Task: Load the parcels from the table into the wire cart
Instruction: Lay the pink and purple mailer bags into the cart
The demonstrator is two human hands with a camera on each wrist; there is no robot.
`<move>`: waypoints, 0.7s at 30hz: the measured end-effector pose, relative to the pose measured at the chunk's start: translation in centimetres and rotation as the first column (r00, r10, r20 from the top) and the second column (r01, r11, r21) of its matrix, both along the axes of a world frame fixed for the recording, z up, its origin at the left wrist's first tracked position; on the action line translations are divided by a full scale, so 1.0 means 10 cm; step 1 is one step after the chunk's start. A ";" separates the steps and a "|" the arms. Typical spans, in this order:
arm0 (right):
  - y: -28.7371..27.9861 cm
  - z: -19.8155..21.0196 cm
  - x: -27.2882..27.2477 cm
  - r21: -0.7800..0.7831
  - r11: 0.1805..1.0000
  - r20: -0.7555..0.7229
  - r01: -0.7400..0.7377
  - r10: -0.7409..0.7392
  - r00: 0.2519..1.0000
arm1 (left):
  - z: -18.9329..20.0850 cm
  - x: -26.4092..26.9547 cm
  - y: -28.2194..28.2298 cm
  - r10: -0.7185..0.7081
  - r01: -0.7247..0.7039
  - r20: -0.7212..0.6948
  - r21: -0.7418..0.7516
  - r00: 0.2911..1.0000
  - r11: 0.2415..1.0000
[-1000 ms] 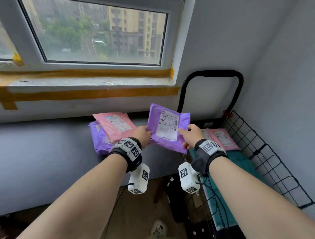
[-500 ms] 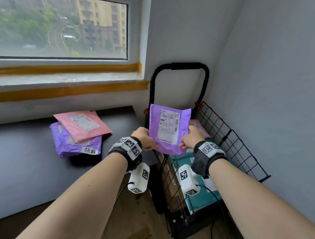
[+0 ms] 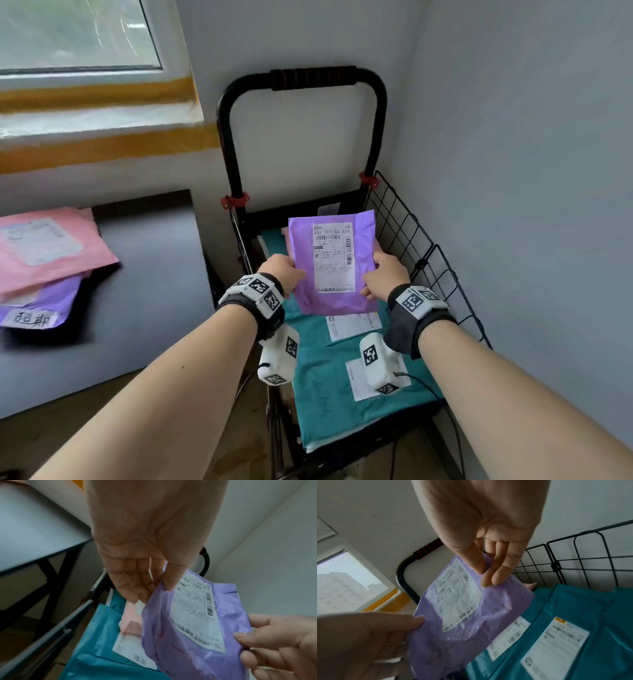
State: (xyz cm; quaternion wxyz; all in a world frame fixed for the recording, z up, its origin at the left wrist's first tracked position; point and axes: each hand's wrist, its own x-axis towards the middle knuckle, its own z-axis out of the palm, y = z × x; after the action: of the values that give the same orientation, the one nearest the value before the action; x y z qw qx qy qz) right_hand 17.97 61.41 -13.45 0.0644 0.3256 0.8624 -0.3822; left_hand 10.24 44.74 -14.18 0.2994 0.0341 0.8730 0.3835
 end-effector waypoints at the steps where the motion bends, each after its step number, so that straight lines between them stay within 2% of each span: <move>1: 0.18 -0.05 -0.03 -0.002 1.000 0.015 -0.007 0.007 1.000 | -0.05 -0.02 0.17 -0.002 0.002 0.009 -0.013 1.000 1.000; 9: 1.21 -0.44 -0.29 -0.038 0.999 0.128 -0.007 0.011 0.992 | -0.47 -0.16 1.18 0.023 -0.020 0.031 -0.079 0.999 0.997; 14: 1.49 -0.77 -0.37 0.010 1.000 0.248 -0.029 0.026 0.968 | -0.79 -0.22 1.48 -0.021 0.036 0.095 -0.162 0.995 0.986; 21: 1.71 -1.23 -0.49 -0.013 0.999 0.365 -0.030 0.032 0.930 | -1.16 -0.27 1.70 -0.047 0.079 0.146 -0.214 0.988 0.974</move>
State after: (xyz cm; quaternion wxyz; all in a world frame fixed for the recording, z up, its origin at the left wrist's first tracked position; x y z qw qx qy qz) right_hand 13.09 78.53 -25.74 0.2308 0.3771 0.8390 -0.3171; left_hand 7.50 61.74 -25.81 0.3740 0.0015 0.8852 0.2767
